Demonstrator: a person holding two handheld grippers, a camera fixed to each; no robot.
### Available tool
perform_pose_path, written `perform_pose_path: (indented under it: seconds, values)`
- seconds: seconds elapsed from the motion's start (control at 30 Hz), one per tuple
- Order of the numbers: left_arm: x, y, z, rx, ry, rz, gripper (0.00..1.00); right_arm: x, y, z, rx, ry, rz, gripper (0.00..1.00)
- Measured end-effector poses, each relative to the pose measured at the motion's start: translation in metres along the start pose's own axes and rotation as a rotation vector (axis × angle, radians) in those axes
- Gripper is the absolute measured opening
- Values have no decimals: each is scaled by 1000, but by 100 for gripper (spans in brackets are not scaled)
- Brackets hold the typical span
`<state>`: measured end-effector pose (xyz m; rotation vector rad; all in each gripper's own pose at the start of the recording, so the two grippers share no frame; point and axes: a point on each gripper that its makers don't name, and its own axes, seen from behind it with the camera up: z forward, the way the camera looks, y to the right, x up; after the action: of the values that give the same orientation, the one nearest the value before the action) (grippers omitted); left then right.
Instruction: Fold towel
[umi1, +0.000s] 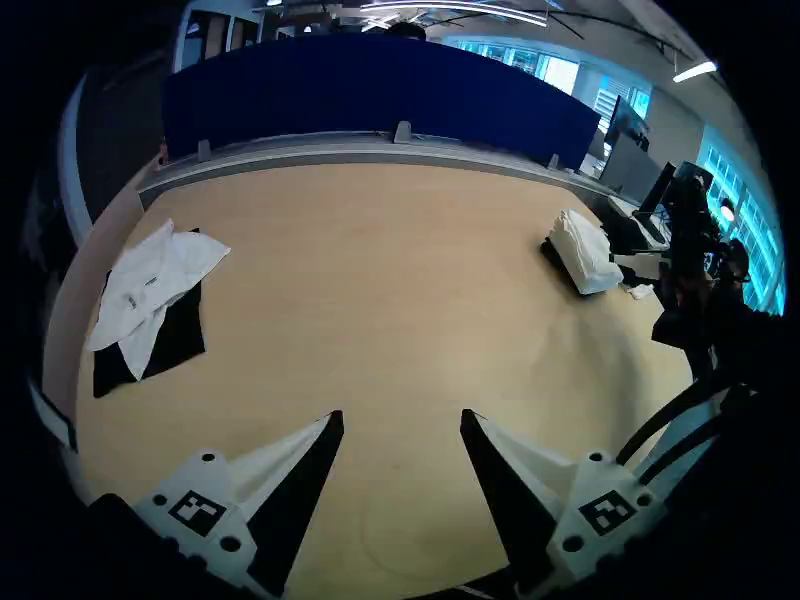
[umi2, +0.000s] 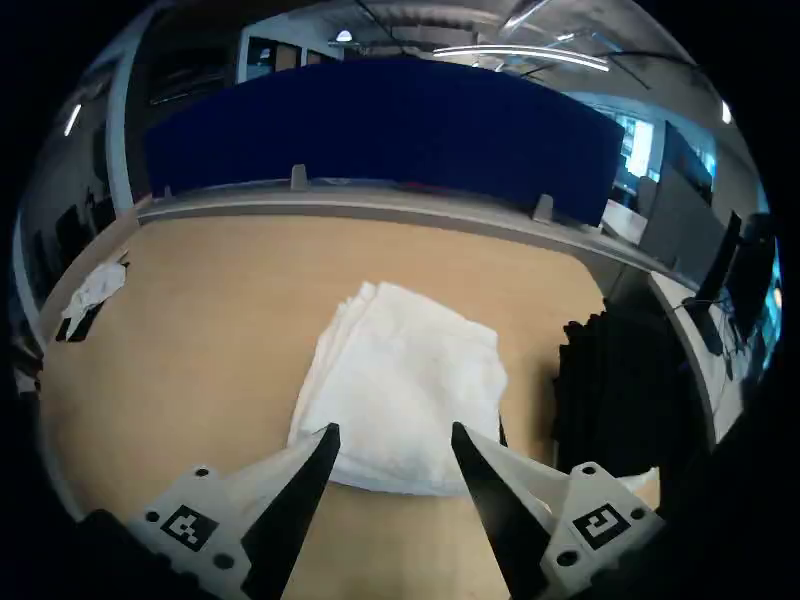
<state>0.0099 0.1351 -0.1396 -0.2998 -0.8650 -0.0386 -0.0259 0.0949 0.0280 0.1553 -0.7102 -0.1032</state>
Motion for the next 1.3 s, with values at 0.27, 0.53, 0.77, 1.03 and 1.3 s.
perform_pose_path:
  seconds: [0.27, 0.53, 0.77, 1.03, 1.3]
  values:
    - [13, -3, 3, -16, 48, -8, 87, 28, -22, -37, 20, 112, 118, 87]
    - [41, -7, 4, -34, 153, -23, 86, 47, -73, -88, 56, 241, 219, 89]
    - [74, -23, -3, -11, 296, -43, 86, 55, -120, -125, 63, 337, 190, 99]
    - [104, -42, -13, 33, 437, -56, 86, 57, -150, -148, 48, 388, 188, 100]
    - [128, -50, -25, 48, 571, -27, 86, 59, -164, -153, 51, 390, 191, 100]
